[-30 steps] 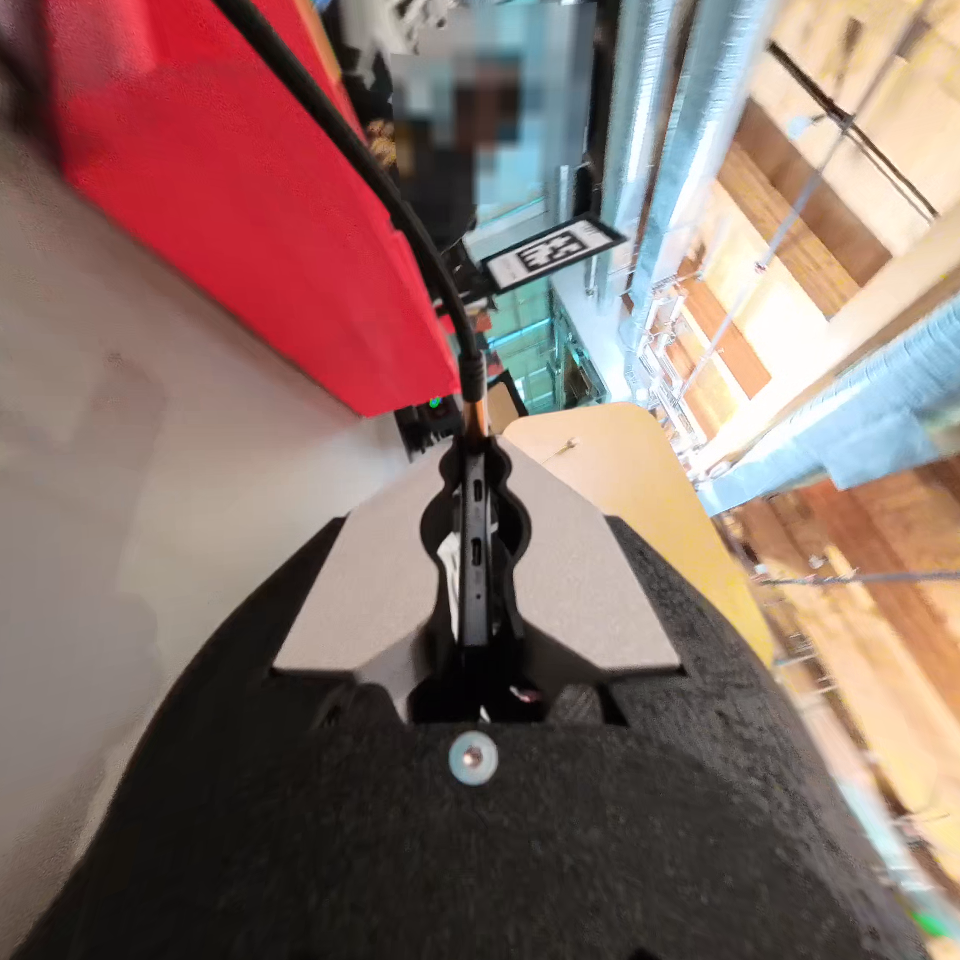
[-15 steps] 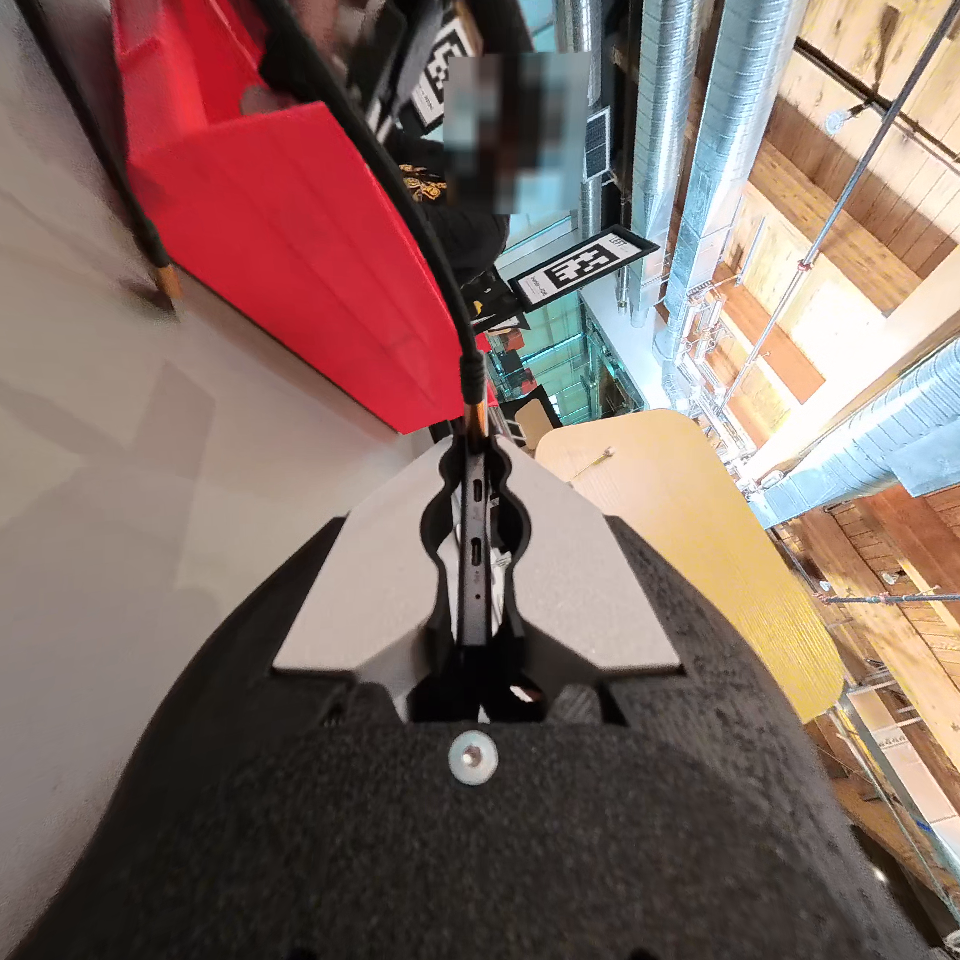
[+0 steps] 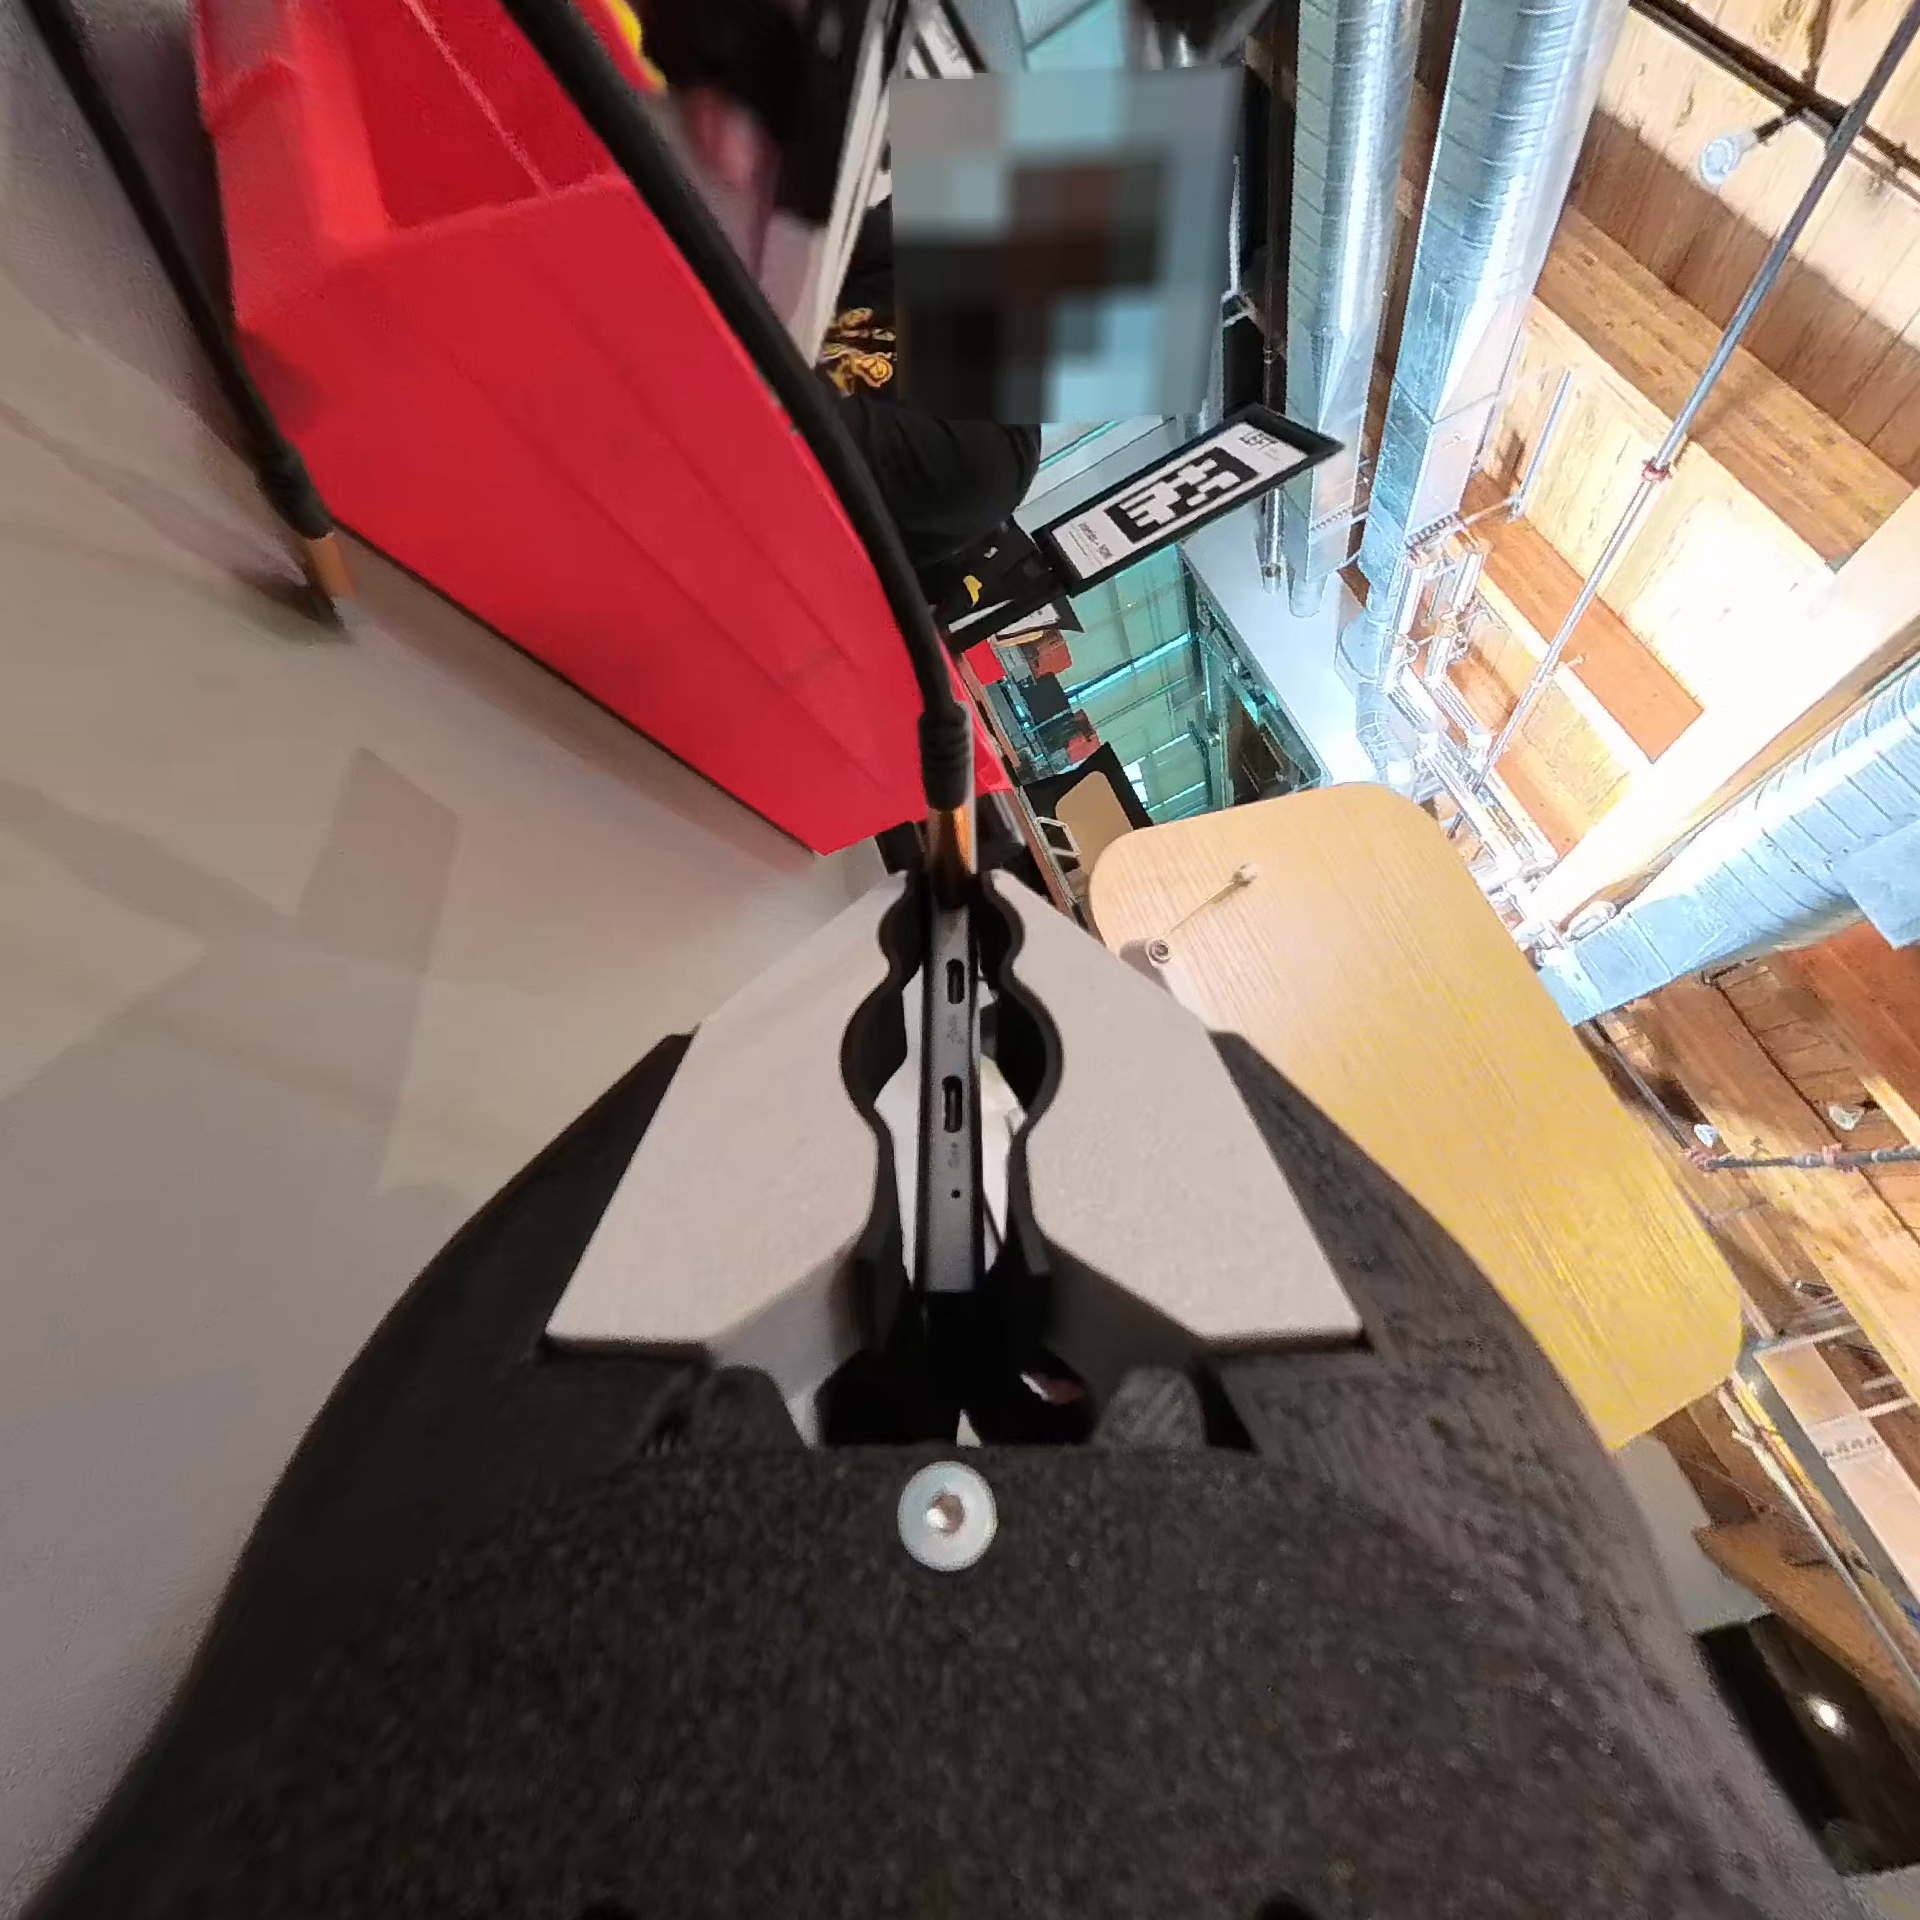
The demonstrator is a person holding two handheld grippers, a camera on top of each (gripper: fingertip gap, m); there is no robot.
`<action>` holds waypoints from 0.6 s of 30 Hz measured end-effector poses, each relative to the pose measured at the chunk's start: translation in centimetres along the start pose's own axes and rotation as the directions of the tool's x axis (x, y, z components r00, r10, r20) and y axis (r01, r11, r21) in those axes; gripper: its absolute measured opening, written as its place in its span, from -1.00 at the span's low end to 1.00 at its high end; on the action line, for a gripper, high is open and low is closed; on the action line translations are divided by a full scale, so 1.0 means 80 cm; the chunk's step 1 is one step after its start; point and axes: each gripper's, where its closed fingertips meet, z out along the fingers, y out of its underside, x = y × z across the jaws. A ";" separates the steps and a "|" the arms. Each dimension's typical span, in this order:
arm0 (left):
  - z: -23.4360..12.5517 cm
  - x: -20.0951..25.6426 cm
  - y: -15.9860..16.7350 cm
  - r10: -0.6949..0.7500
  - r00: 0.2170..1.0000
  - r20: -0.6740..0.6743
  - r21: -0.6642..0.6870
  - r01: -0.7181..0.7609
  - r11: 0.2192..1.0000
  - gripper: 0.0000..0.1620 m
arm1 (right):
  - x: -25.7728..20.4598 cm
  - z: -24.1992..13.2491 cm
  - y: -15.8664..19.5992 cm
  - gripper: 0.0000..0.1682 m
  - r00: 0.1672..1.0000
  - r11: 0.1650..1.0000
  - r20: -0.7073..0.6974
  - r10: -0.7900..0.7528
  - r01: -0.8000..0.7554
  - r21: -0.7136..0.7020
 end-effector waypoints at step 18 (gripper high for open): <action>-0.404 0.162 -0.208 0.134 0.991 0.001 0.872 -0.067 0.485 -0.97 | 0.069 -0.005 0.073 -0.90 0.899 0.902 -0.185 0.398 -0.420 -0.102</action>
